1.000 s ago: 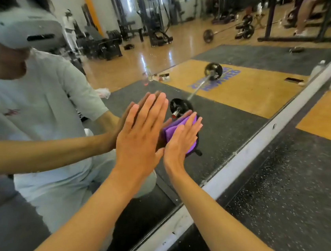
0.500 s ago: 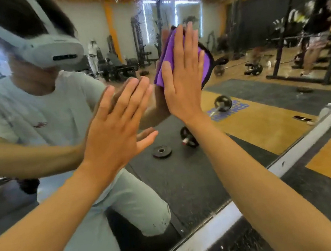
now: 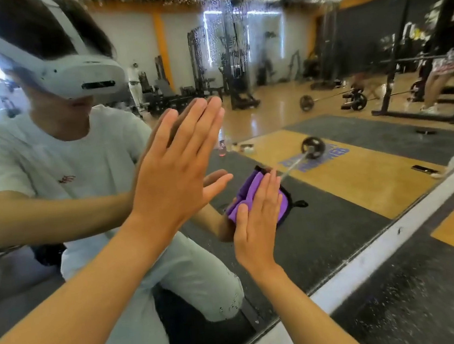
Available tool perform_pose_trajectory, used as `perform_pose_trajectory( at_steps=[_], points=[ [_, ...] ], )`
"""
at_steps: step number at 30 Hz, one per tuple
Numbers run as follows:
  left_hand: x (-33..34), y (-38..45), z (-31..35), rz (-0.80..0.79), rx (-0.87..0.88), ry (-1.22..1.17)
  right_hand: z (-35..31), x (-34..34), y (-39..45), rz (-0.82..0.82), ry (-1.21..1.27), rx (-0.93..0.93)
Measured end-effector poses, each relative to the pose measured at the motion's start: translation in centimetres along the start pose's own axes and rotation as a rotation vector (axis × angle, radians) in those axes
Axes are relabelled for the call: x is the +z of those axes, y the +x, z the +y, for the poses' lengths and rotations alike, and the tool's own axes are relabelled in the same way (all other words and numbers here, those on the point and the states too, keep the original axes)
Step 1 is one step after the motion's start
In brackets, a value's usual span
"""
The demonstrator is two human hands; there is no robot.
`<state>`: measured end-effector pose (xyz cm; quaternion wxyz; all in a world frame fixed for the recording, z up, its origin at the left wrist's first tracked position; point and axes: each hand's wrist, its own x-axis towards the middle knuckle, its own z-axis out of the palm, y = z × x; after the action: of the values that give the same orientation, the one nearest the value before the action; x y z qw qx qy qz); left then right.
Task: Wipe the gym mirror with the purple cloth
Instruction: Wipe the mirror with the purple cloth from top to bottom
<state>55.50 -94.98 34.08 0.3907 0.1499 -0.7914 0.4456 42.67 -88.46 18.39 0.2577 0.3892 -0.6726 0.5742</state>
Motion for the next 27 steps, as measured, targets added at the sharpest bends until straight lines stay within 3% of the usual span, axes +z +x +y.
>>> perform_pose_trajectory(
  at_steps=[10, 15, 20, 27],
  points=[
    [-0.3, 0.0, -0.1, -0.034, 0.007, -0.034, 3.8, 1.5, -5.2, 0.001, -0.048, 0.073],
    [-0.4, -0.8, 1.2, -0.059, 0.008, -0.063, 6.4, 2.3, -8.7, 0.025, -0.025, 0.195],
    [1.3, -6.5, 9.9, -0.075, 0.385, -0.061, 7.5, 2.7, -10.9, 0.006, 0.023, 0.297],
    [4.8, -11.8, 12.4, -0.238, 0.399, -0.003, 11.3, 2.2, -14.9, -0.058, 0.062, 0.491]
  ],
)
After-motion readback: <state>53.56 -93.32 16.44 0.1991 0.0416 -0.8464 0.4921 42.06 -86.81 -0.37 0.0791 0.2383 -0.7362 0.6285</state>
